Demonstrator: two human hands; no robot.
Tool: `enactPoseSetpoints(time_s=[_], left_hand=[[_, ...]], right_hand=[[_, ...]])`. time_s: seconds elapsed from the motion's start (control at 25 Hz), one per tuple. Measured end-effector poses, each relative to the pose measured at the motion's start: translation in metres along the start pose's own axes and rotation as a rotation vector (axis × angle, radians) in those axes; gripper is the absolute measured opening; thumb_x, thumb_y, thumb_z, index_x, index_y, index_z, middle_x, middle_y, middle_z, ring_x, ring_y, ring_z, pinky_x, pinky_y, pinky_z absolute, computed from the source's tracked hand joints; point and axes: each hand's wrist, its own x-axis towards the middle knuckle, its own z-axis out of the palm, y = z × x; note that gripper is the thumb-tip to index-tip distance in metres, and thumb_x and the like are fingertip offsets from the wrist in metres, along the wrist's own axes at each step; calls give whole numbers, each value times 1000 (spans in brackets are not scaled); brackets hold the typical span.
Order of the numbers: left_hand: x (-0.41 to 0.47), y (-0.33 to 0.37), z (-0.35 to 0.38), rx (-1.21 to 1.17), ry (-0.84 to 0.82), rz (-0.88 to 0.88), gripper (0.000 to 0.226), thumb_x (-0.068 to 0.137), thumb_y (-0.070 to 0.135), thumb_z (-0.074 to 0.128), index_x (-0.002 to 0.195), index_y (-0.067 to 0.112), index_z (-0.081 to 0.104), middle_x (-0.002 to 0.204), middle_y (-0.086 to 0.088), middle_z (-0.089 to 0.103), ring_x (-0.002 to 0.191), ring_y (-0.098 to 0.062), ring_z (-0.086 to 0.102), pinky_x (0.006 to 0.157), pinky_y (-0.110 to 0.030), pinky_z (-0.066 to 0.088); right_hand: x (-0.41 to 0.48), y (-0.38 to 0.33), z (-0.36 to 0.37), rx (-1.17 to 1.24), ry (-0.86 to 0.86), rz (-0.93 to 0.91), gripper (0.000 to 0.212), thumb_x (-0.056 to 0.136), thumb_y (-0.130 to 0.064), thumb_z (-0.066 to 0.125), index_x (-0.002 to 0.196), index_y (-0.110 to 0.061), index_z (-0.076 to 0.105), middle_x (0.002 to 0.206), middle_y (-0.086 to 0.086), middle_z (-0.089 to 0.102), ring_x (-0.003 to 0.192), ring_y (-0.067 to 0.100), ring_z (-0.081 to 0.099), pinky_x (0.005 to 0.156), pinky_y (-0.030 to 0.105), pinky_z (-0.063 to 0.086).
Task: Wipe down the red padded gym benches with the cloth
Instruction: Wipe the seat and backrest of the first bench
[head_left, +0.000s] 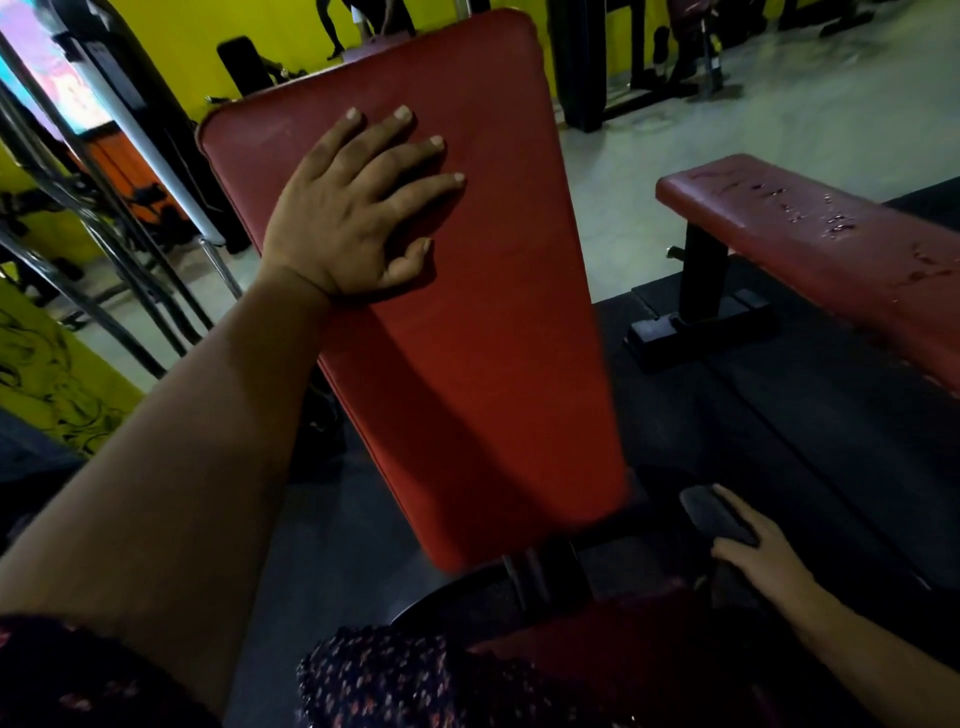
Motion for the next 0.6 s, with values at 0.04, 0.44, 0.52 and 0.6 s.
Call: enactPoseSetpoints(time_s=[0.04, 0.44, 0.52, 0.6], left_hand=[[0, 0, -1, 0, 5, -1, 54, 95, 45, 48, 145, 24, 46, 144, -9, 51, 140, -32, 38, 115, -53, 28], [0, 0, -1, 19, 27, 18, 54, 95, 43, 49, 144, 22, 48, 143, -10, 52, 139, -33, 41, 114, -54, 30], [-1, 1, -1, 14, 19, 11, 54, 94, 43, 49, 144, 23, 47, 143, -9, 52, 139, -33, 40, 114, -54, 30], [0, 2, -2, 9, 14, 13, 54, 94, 42, 49, 144, 23, 47, 143, -9, 52, 139, -33, 40, 114, -53, 30]], right_hand=[[2, -6, 4, 75, 15, 21, 65, 82, 14, 61, 134, -25, 52, 132, 11, 50, 114, 32, 54, 86, 37, 44], [7, -83, 65, 550, -55, 283, 30, 99, -1, 44, 125, -15, 45, 91, 10, 54, 75, 20, 54, 59, 27, 44], [9, -93, 61, 466, -69, 174, 36, 94, 0, 51, 126, -18, 51, 104, 13, 58, 82, 24, 60, 64, 32, 48], [6, -97, 61, 452, -69, 84, 41, 90, 0, 54, 122, -26, 57, 106, 12, 57, 82, 24, 59, 64, 36, 48]])
